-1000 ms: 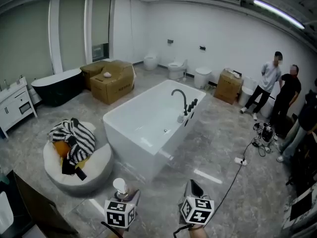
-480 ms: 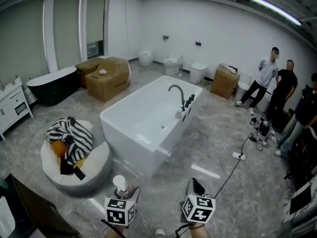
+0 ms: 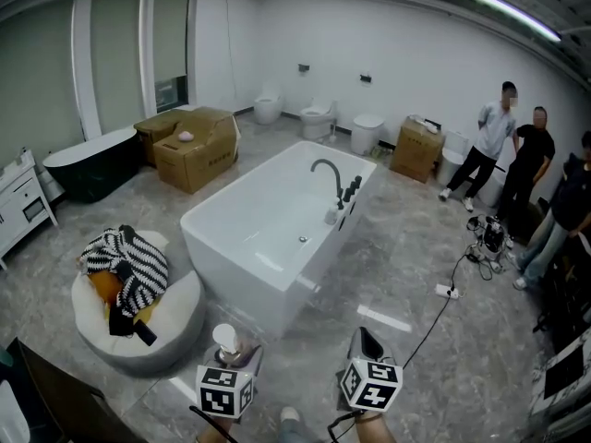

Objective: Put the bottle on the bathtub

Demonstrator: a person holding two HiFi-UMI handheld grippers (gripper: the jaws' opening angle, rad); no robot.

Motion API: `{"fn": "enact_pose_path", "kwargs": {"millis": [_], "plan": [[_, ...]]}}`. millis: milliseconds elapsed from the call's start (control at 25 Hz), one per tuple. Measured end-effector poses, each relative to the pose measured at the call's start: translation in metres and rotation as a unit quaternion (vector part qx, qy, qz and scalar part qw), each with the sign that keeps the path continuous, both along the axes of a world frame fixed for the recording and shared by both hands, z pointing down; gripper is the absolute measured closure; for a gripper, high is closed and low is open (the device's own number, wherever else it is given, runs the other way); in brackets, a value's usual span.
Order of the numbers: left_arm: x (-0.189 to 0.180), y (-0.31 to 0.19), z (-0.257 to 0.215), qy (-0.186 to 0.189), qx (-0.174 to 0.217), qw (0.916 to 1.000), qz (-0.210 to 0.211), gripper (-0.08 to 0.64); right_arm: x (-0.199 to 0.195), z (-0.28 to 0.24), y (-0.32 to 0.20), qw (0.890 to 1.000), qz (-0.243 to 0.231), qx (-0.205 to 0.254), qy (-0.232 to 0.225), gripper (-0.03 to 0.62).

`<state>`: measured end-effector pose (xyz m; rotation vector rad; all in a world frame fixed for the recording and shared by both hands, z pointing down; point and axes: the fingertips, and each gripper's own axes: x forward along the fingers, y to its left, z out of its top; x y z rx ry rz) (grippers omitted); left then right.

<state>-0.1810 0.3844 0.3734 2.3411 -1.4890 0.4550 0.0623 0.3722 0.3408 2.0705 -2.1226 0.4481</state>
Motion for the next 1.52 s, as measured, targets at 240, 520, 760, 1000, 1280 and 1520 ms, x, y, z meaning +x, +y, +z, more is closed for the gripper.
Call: {"fn": "enact_pose_path", "kwargs": {"millis": [240, 520, 760, 1000, 1280, 1520], "plan": [[0.010, -0.064, -0.012, -0.004, 0.013, 0.9999, -0.002, 0.334, 0.011, -0.011, -0.063, 1.000, -0.004, 0.009, 0.004, 0.591], [0.025, -0.136, -0.014, -0.006, 0.013, 0.9999, -0.007, 0.334, 0.027, -0.011, -0.140, 1.000, -0.012, 0.005, 0.002, 0.591], [0.037, -0.183, -0.008, -0.021, 0.004, 0.9997, -0.009, 0.334, 0.041, 0.004, -0.192, 1.000, -0.013, -0.007, -0.014, 0.591], [0.051, -0.221, -0.007, -0.024, 0.002, 0.9996, -0.014, 0.333, 0.061, 0.014, -0.229, 0.999, -0.015, -0.020, -0.020, 0.591], [0.059, -0.249, 0.001, -0.029, -0.009, 0.9995, -0.010, 0.333, 0.078, 0.022, -0.258, 0.999, 0.000, -0.028, -0.028, 0.591], [0.064, -0.285, 0.001, -0.030, -0.003, 0.9995, 0.002, 0.333, 0.081, 0.030, -0.286, 0.999, 0.011, -0.032, -0.035, 0.591]]}}
